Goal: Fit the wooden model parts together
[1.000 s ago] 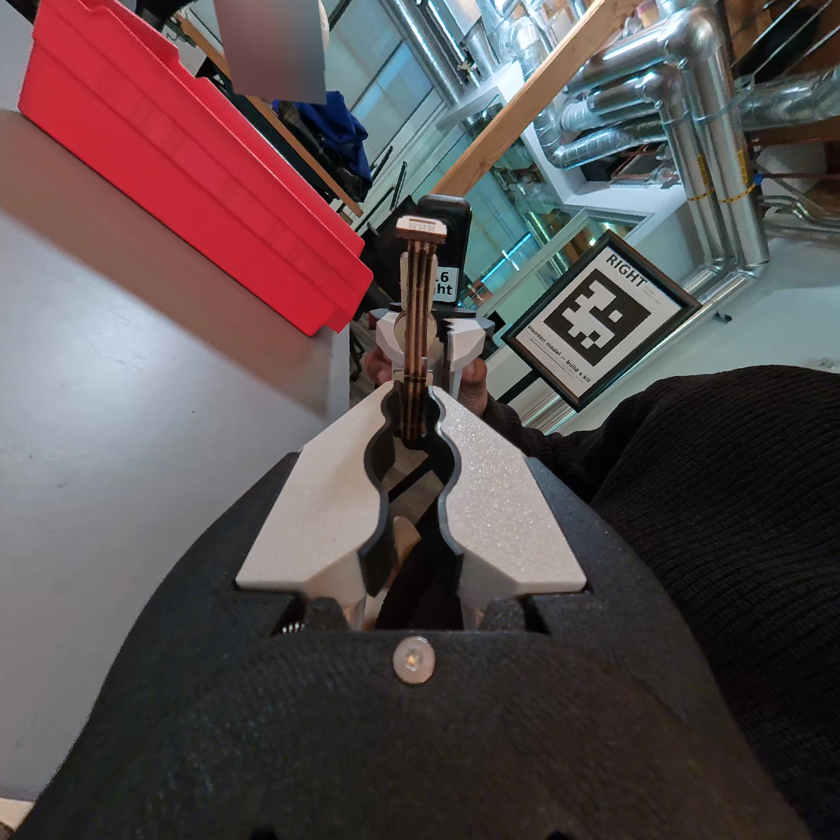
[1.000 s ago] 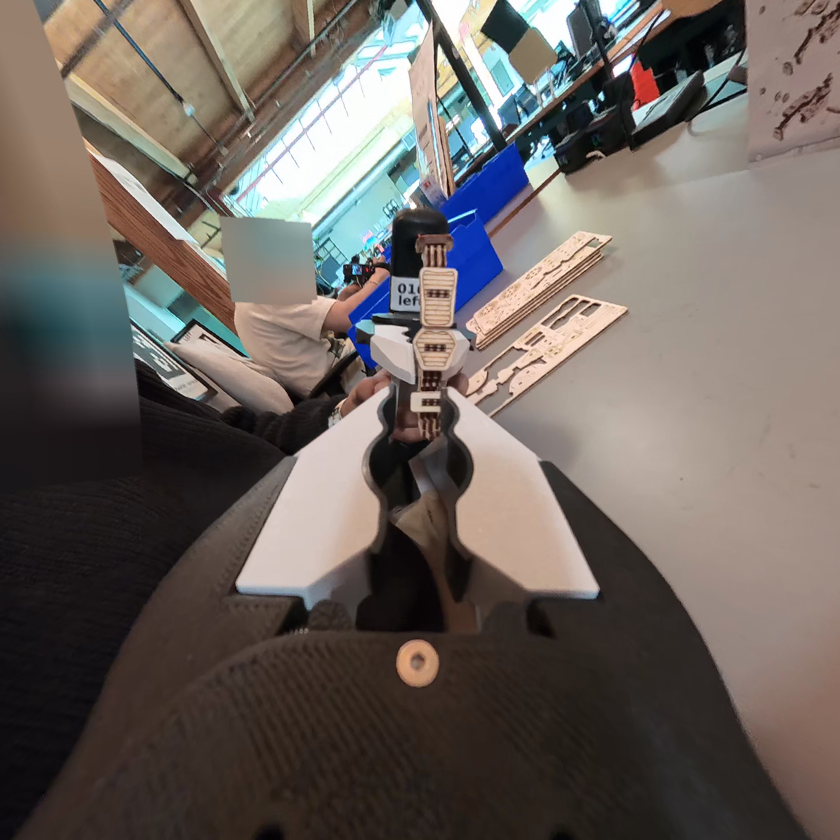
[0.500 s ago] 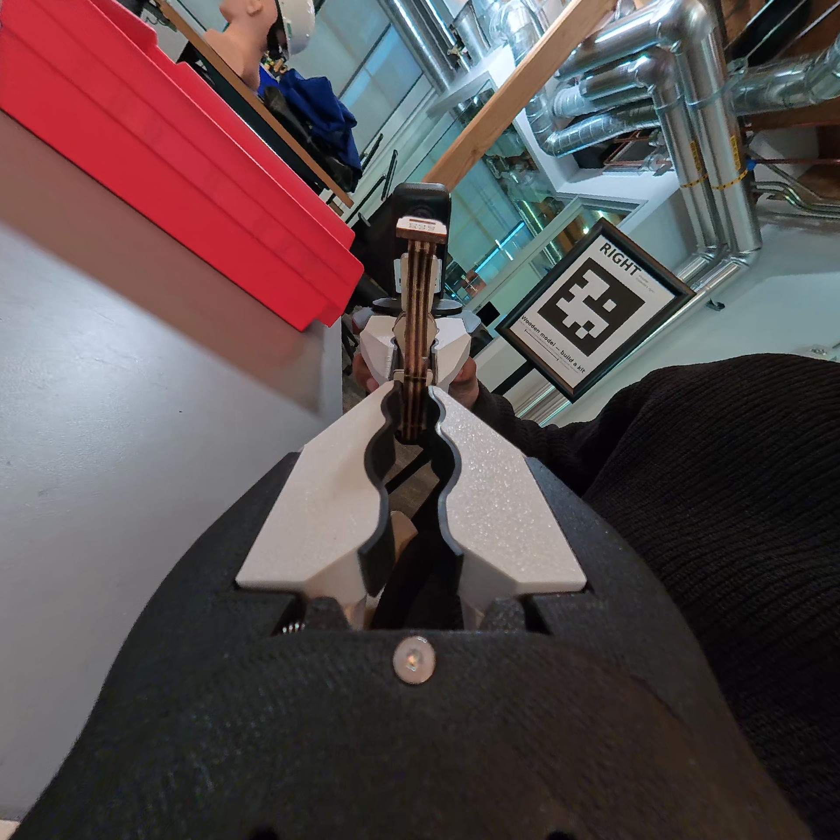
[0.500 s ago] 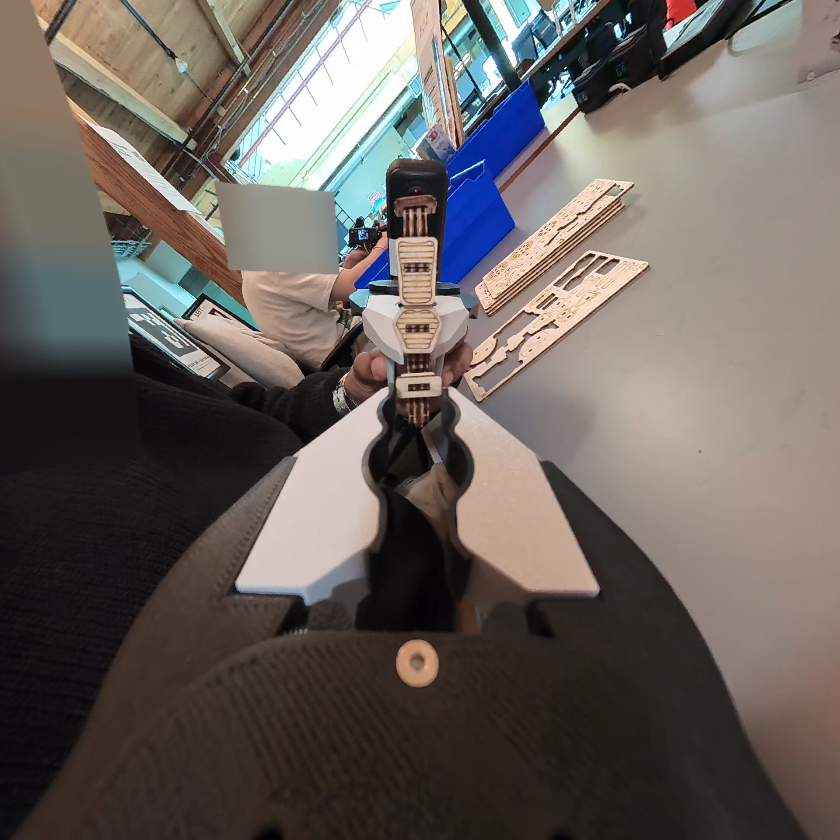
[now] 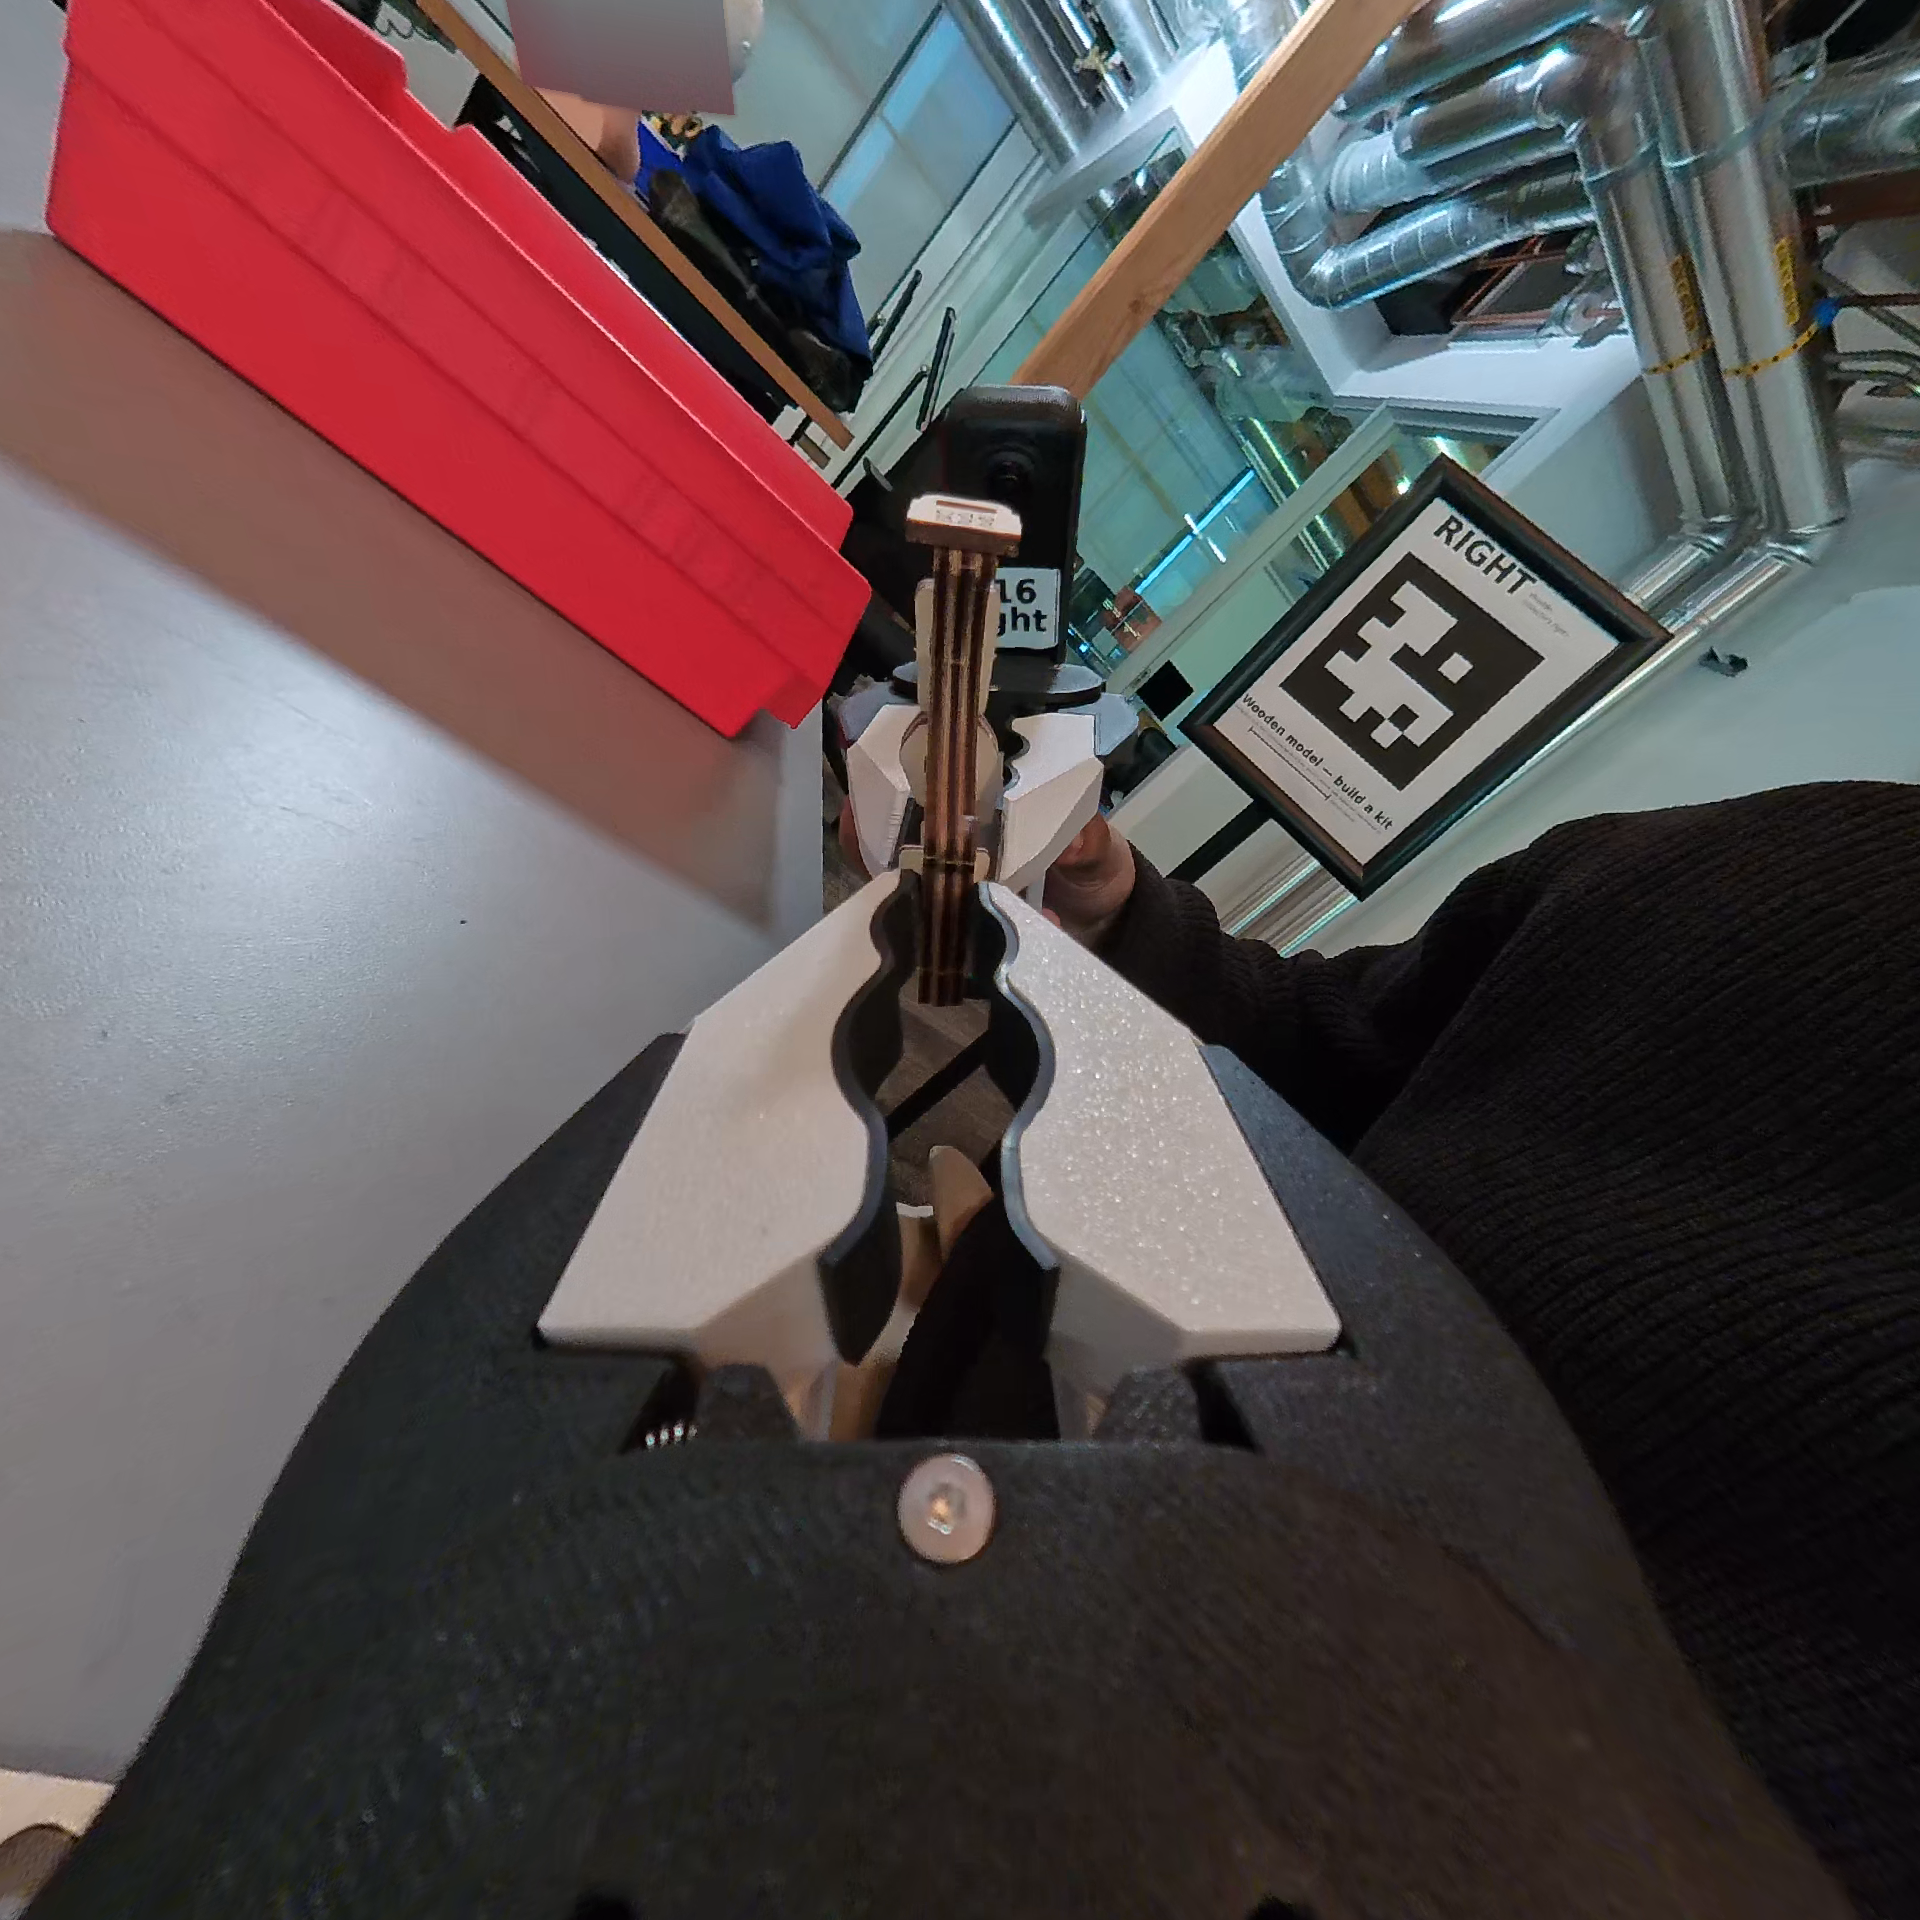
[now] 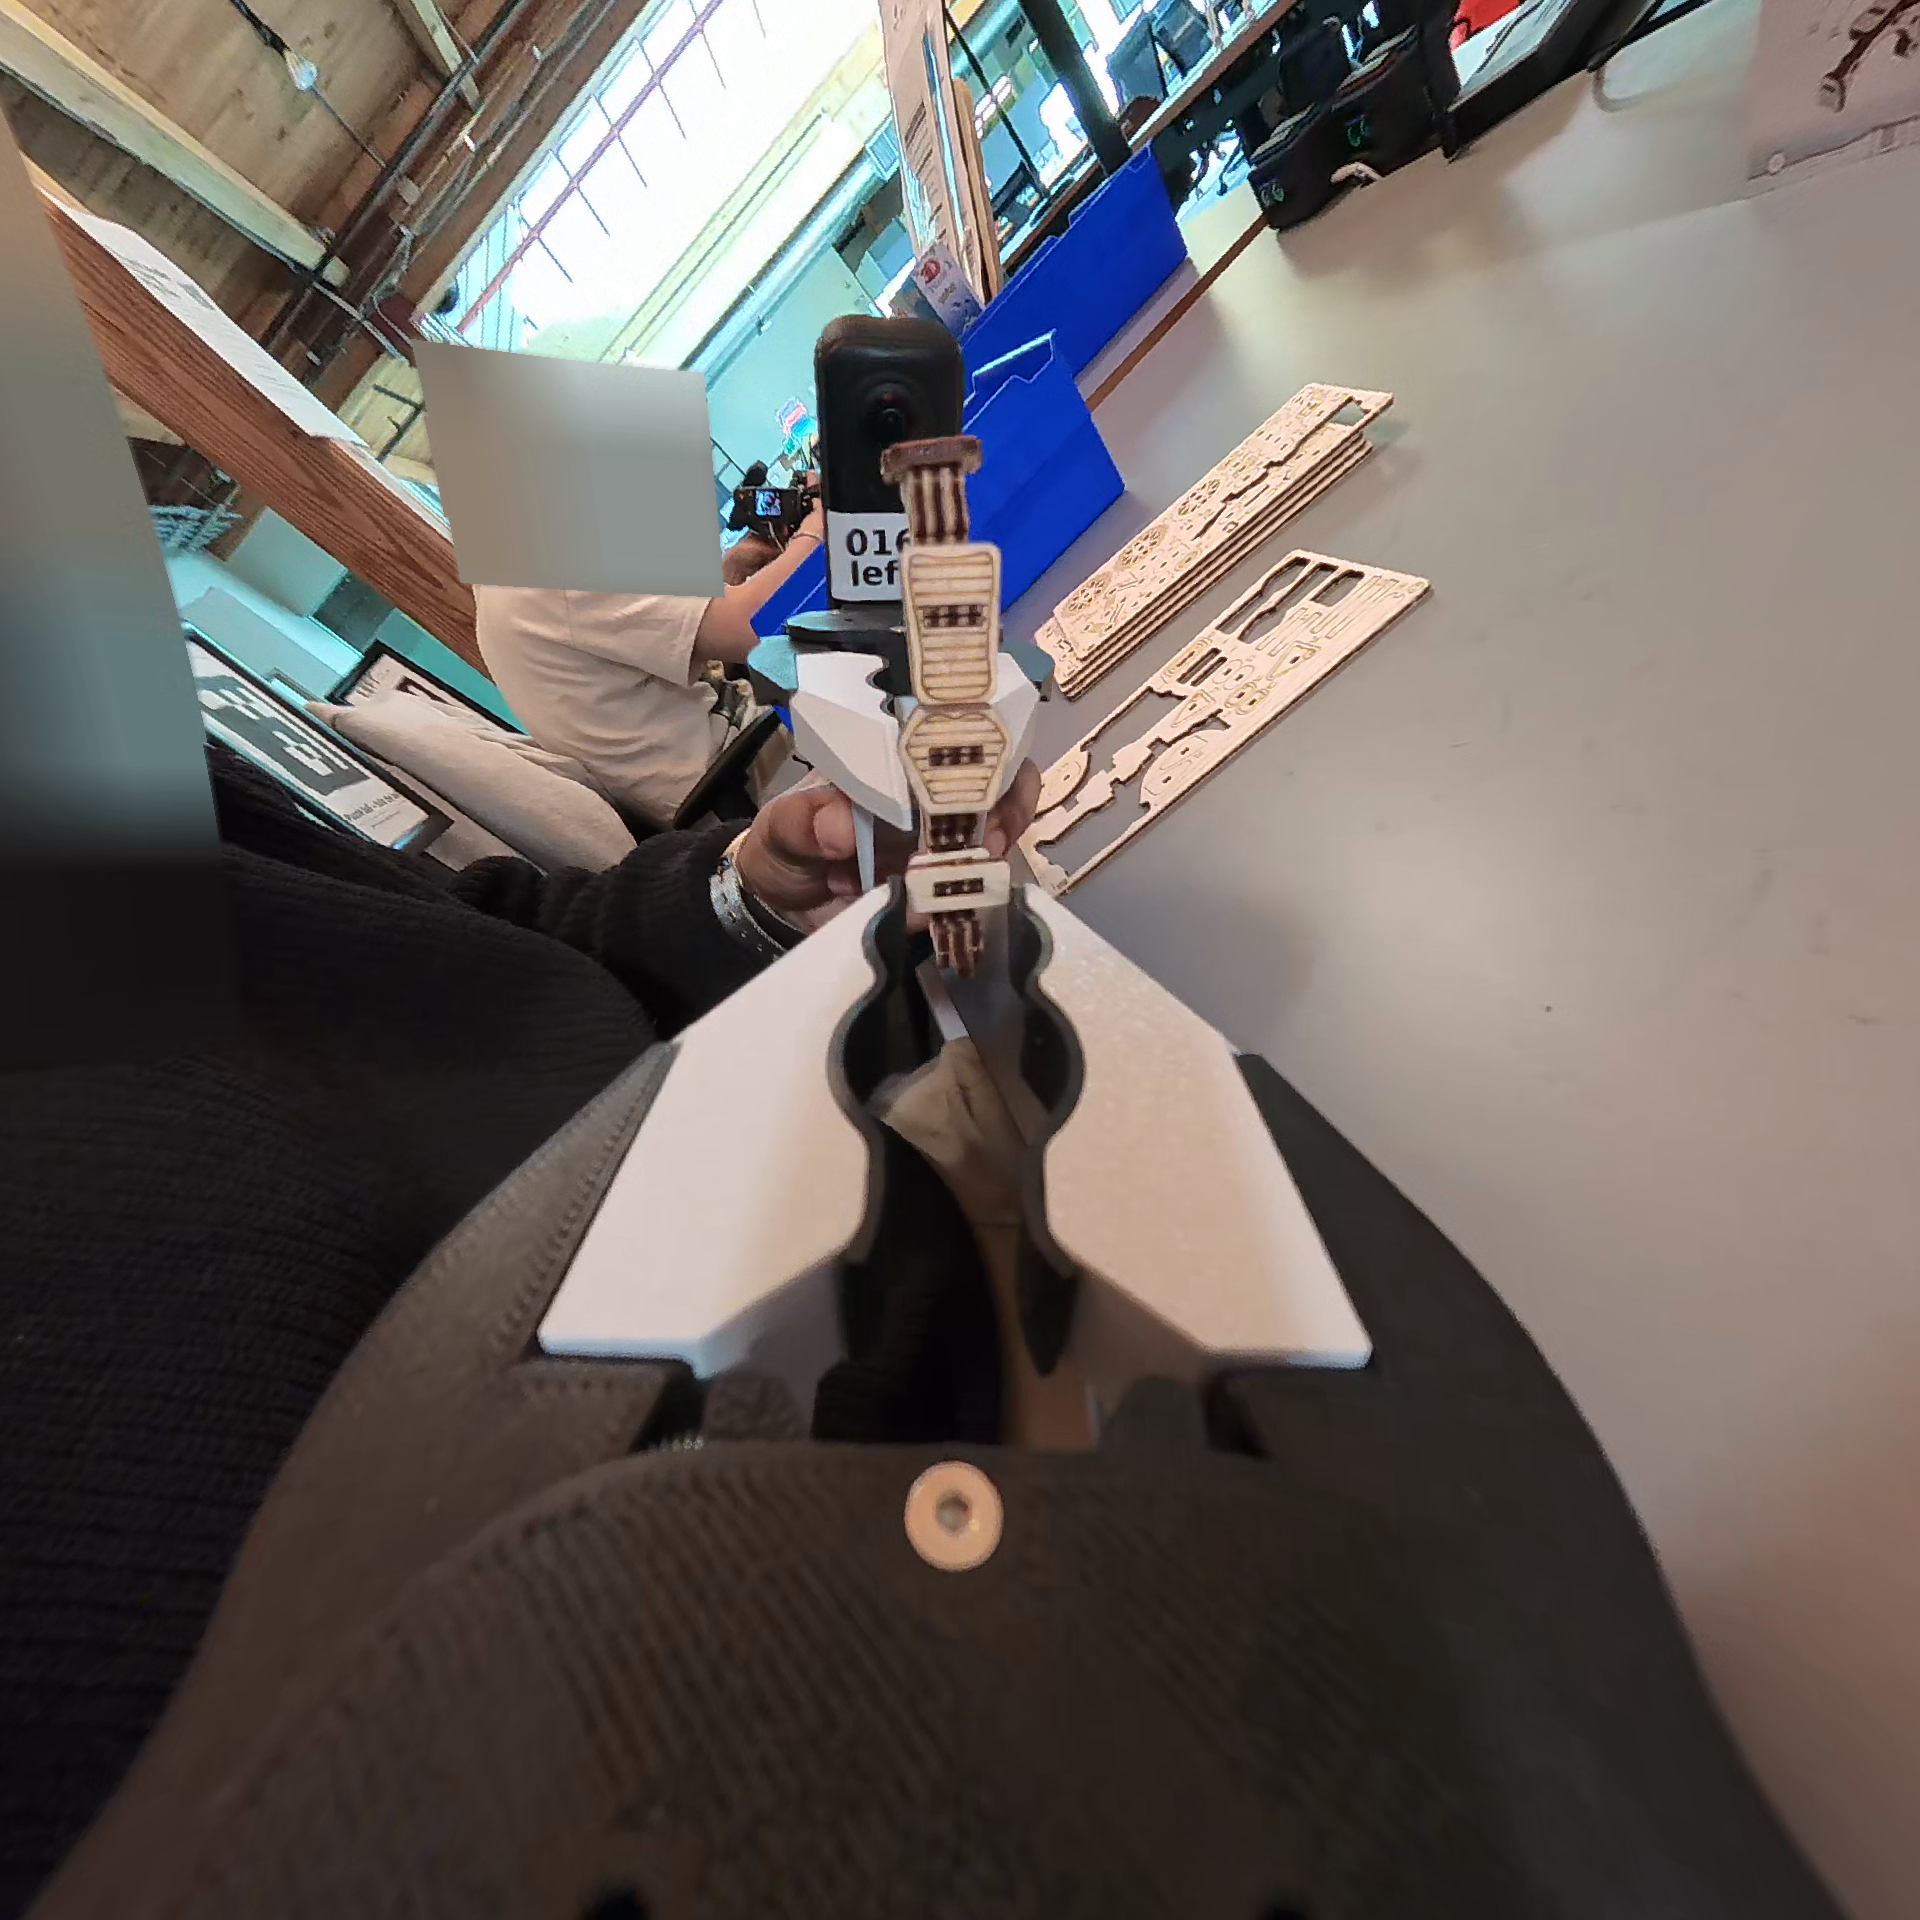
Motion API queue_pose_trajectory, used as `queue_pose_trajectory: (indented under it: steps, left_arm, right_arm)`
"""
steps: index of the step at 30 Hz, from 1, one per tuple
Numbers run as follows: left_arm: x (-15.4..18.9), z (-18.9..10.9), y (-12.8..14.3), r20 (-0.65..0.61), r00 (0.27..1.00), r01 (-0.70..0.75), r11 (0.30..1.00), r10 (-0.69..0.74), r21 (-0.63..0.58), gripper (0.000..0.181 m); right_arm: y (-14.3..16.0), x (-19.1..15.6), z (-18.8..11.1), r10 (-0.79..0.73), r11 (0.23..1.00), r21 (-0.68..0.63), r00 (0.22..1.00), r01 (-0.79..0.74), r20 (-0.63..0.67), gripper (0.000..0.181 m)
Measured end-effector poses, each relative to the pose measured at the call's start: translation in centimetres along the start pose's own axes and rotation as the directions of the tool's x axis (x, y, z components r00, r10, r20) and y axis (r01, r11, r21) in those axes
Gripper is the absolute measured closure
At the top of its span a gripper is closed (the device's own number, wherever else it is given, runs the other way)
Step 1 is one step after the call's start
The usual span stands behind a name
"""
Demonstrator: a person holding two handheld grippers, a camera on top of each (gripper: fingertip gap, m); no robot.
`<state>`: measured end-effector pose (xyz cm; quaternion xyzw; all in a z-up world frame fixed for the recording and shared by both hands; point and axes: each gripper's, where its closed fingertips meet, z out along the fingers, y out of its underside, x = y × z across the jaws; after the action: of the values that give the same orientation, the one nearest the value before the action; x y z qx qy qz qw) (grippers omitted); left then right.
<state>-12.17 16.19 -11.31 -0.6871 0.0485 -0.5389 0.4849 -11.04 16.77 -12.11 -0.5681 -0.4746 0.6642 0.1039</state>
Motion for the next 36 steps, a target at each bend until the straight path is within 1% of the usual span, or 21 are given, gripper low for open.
queue_pose_trajectory:
  steps: [6,9,12,16,19,22,27,29,36]
  left_arm:
    - [-0.1,0.0,0.5,0.017,0.999,-0.033,0.998,0.034,-0.055,0.174]
    - [-0.2,-0.1,0.7,0.013,1.000,-0.019,0.998,0.020,-0.064,0.174]
    - [-0.2,0.0,0.7,-0.003,1.000,-0.002,0.998,0.002,-0.059,0.174]
    - [-0.1,-0.2,0.2,-0.031,0.999,0.039,0.999,-0.039,-0.023,0.174]
    - [-0.1,-0.4,0.0,-0.035,0.998,0.046,0.999,-0.047,-0.013,0.175]
    - [0.2,-0.3,0.0,-0.056,0.997,0.047,0.999,-0.048,-0.013,0.174]
    - [0.8,-0.2,-0.2,-0.103,0.992,0.068,0.998,-0.068,-0.004,0.175]
    - [1.0,-0.2,-0.1,-0.111,0.992,0.060,0.998,-0.061,-0.012,0.175]
    - [1.1,-0.1,0.2,-0.111,0.993,0.041,0.999,-0.044,-0.032,0.175]
  right_arm:
    - [0.6,0.2,0.1,-0.042,0.998,-0.048,0.999,0.041,-0.018,0.162]
    - [0.8,0.3,0.2,-0.039,0.998,-0.054,0.999,0.038,-0.019,0.162]
    - [0.8,0.2,0.2,-0.036,0.998,-0.052,0.999,0.035,-0.014,0.162]
    - [0.4,0.2,0.1,-0.026,0.999,-0.031,1.000,0.026,-0.008,0.154]
    - [0.0,0.1,-0.2,-0.018,1.000,-0.008,1.000,0.018,0.002,0.152]
    - [-0.4,-0.1,-0.4,-0.003,1.000,0.013,1.000,0.003,0.021,0.154]
    - [0.0,-0.8,-0.1,0.008,1.000,-0.006,0.997,-0.008,0.071,0.159]
    - [0.1,-1.2,-0.1,0.012,1.000,-0.011,0.995,-0.011,0.096,0.163]
    - [0.4,-1.4,0.0,0.020,0.999,-0.027,0.993,-0.018,0.113,0.163]
